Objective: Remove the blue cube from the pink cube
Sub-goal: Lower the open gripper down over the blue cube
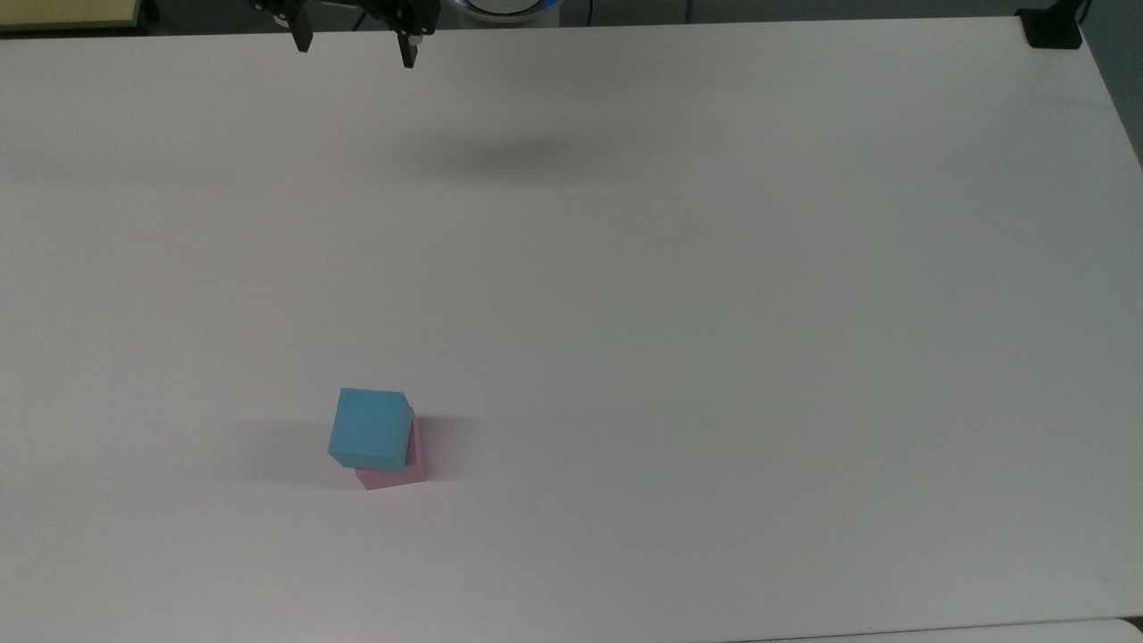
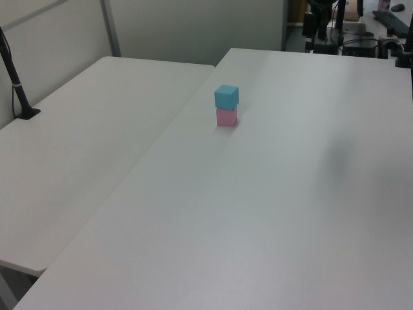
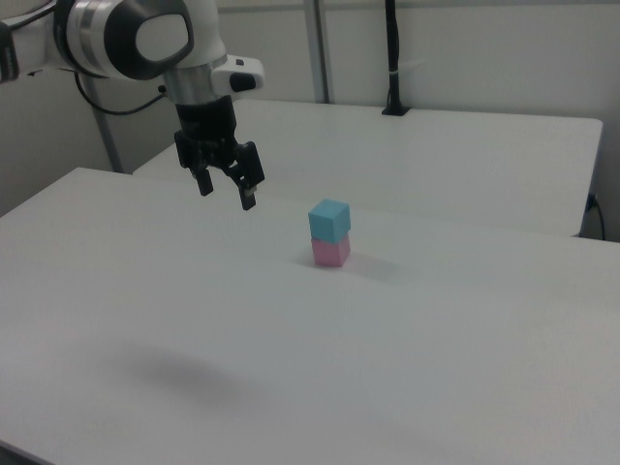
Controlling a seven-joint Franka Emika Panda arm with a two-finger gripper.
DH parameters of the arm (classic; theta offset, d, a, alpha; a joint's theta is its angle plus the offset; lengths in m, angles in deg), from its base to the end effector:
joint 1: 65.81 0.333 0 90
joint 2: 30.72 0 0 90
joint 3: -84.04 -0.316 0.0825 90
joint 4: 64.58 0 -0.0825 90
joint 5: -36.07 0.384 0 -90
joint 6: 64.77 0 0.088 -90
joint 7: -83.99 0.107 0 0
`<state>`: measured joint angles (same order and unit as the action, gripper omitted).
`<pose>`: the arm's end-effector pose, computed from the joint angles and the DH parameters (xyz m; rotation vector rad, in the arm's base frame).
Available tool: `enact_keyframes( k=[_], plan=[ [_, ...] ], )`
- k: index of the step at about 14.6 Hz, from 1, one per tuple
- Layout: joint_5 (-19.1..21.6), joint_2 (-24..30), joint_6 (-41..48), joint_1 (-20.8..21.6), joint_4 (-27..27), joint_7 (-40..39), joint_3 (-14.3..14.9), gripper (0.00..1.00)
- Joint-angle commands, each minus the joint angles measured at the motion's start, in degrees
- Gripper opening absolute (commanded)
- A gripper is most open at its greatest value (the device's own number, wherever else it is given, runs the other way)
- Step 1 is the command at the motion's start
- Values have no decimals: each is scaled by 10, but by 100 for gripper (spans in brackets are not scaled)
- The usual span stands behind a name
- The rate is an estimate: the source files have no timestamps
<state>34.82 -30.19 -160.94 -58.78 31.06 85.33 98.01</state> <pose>0.5550 -0.0703 0.5922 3.1132 -0.2220 0.0269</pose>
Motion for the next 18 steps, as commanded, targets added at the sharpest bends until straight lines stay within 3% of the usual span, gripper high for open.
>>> enact_keyframes(
  k=[1, 10, 13, 18],
  plan=[
    [-4, -5, -7, 8, 3, 3, -2, 100],
    [-1, -17, -36, 10, 2, 8, -2, 100],
    [58, -67, -138, 6, -26, 53, 4, 100],
    [63, -162, -340, 15, -58, 78, 4, 100]
  ],
)
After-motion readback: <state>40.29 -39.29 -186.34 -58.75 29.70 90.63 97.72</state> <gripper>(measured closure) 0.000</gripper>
